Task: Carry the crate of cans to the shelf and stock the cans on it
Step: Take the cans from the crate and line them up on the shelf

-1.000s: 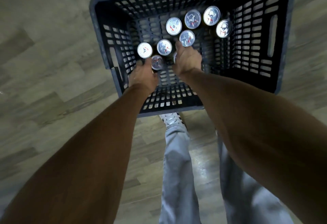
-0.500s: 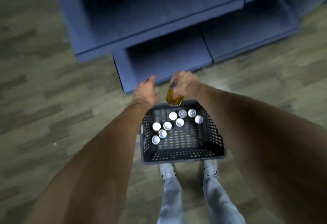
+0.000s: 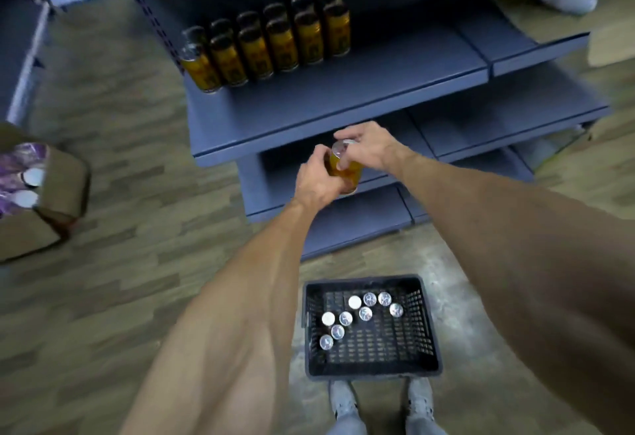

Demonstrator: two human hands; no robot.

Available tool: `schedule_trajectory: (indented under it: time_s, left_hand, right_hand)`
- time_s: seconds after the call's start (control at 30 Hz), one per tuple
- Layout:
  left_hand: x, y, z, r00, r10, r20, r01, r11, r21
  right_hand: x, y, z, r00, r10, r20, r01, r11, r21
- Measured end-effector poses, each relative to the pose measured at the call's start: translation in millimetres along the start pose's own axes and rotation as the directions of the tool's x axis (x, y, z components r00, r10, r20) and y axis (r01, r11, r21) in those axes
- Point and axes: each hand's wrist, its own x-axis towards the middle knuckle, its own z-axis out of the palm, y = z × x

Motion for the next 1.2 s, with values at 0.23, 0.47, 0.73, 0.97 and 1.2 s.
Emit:
schedule_trajectory:
  time_s: [0.23, 0.47, 0.73, 0.97, 1.2]
  left_hand:
    - [25, 45, -50, 0.958, -0.055, 0.282, 0.219, 0.775, -0.593]
    - [58, 54, -42, 0.962, -0.145, 0.231, 0.272, 0.586, -0.764]
    - [96, 59, -48, 0.934, -0.104, 0.342, 0.354, 0.405, -0.843]
    - [149, 72, -43, 0.971, -0.122, 0.204, 0.238, 0.494, -0.836]
    - [182, 60, -57, 0.986, -0.084, 0.141, 0.158, 0.715, -0.681]
  right_hand:
    - [8, -44, -29, 0.979, 0.070, -0.192, 0.056, 0.809, 0.584]
    - [57, -44, -32, 0.979, 0.162, -0.124, 0.029, 0.491, 0.871]
    - [95, -50, -38, 0.963, 0.235, -0.135, -0.009, 0.524, 0.852]
    - [134, -55, -37, 0.948, 0.145, -0.284, 0.155, 0.570, 0.807]
    - [158, -56, -35, 0.919, 0.131, -0.371, 0.246, 0.543, 0.803]
